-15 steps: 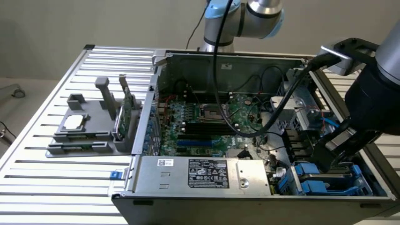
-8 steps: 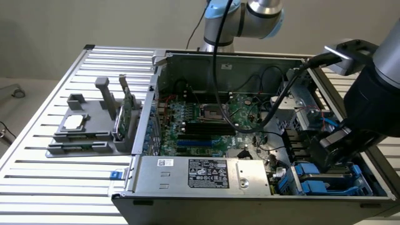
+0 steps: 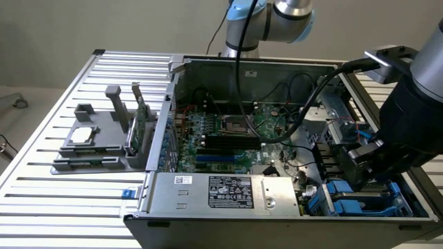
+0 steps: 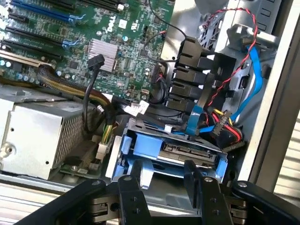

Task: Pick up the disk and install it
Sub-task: 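Insert the first disk wire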

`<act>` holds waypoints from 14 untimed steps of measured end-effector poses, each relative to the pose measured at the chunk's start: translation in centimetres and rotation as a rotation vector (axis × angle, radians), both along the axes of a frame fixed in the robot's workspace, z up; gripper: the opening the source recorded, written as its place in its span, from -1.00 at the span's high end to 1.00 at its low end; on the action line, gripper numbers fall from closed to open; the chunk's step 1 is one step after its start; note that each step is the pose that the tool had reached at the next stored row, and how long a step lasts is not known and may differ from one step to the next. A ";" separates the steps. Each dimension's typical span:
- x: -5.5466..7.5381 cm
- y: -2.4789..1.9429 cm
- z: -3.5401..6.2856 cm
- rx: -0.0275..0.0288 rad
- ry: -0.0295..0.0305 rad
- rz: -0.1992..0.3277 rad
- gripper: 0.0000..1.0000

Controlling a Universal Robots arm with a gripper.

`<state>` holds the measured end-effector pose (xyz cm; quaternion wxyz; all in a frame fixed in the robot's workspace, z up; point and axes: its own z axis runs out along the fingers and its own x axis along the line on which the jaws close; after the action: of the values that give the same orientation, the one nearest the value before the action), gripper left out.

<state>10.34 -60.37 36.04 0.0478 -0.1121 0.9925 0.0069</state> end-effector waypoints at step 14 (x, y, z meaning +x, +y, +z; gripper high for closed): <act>0.0 0.00 -0.57 0.0066 0.0000 -0.240 0.04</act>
<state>10.34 -60.37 35.47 0.0487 0.0077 0.9988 0.0044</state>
